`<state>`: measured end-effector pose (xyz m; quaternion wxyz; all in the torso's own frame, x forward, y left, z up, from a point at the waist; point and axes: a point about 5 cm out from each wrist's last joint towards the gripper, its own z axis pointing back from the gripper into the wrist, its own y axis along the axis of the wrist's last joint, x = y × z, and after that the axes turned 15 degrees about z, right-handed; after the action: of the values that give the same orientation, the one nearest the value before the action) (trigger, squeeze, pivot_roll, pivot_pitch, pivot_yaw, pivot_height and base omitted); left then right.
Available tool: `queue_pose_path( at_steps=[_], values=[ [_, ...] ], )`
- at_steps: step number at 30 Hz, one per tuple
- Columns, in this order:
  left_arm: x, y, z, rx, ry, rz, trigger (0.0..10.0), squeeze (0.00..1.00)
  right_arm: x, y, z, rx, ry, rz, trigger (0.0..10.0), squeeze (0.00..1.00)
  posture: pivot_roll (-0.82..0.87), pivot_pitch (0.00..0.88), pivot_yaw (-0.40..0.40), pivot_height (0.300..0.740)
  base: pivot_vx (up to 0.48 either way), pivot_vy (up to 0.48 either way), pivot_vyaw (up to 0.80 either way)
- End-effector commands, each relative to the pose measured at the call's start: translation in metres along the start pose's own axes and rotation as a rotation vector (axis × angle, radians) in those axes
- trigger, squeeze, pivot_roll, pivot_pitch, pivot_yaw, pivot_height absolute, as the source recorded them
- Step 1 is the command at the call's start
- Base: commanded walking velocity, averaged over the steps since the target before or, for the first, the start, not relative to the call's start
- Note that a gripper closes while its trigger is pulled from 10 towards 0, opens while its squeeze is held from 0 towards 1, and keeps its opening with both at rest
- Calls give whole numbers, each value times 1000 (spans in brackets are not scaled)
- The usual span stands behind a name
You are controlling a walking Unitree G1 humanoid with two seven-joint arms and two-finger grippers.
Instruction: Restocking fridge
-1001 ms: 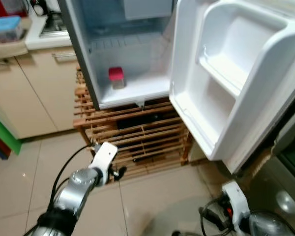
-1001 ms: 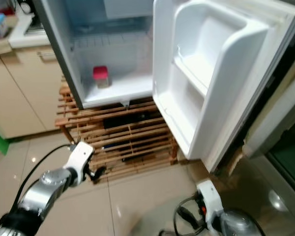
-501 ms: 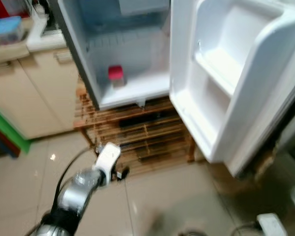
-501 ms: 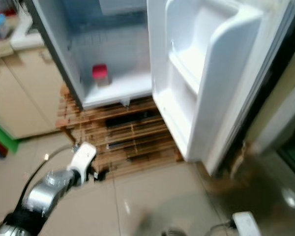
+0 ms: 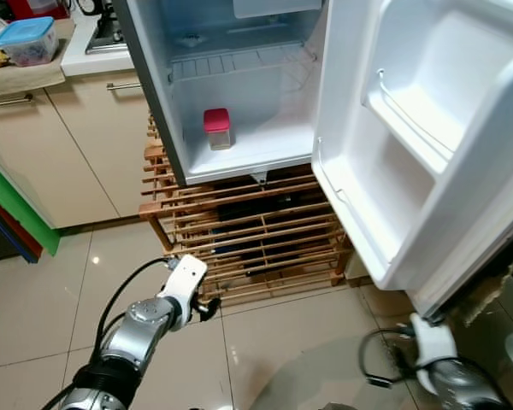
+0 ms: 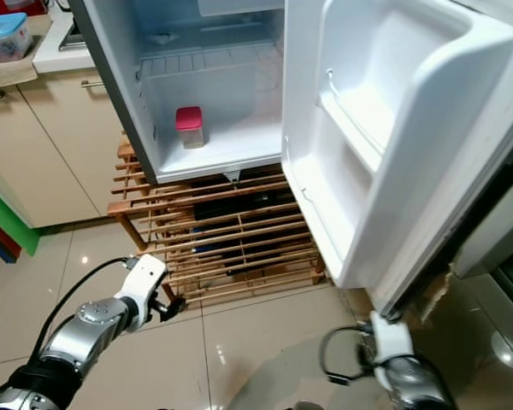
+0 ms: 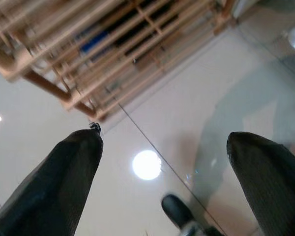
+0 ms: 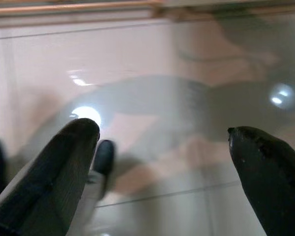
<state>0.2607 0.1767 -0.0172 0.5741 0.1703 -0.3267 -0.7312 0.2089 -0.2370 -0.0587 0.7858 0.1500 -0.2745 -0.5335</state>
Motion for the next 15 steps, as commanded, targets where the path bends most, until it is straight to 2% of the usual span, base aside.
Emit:
queue_pose_path(
  at_steps=[1,2,3,4,5,6,7,8,9,11,15],
  values=[
    [-10,-16,2,-59,27,6,10000,0,5,57,0,219,4,49,10000,0,-138,0,49,740,0,0,0],
    [-15,-30,3,-105,41,20,10000,0,15,81,8,332,30,78,10000,0,-139,0,49,740,0,0,0],
    [-15,-30,3,-105,41,20,10000,0,15,81,8,332,30,78,10000,0,-139,0,49,740,0,0,0],
    [-18,-37,4,-127,49,22,10000,0,14,100,16,405,66,90,10000,0,-136,0,50,740,0,0,0],
    [-21,-44,6,-149,61,28,10000,0,6,124,27,496,117,106,10000,0,-134,0,51,740,0,0,0],
    [-21,-44,6,-149,61,28,10000,0,6,124,27,496,117,106,10000,0,-134,0,51,740,0,0,0],
    [-26,-59,9,-188,97,47,10000,0,-26,179,59,721,289,140,10000,0,-122,0,48,740,0,0,0],
    [-26,-59,9,-188,97,47,10000,0,-26,179,59,721,289,140,10000,0,-122,0,48,740,0,0,0],
    [-27,-65,10,-201,115,55,10000,0,-42,198,76,811,380,154,10000,0,-117,0,48,740,0,0,0],
    [-28,-69,10,-211,130,60,10000,0,-56,212,91,884,469,177,10000,0,-105,0,41,740,0,0,0],
    [-26,-70,8,-194,129,72,10000,0,-49,208,91,856,467,193,10000,0,-94,0,32,740,0,0,0]
  ],
)
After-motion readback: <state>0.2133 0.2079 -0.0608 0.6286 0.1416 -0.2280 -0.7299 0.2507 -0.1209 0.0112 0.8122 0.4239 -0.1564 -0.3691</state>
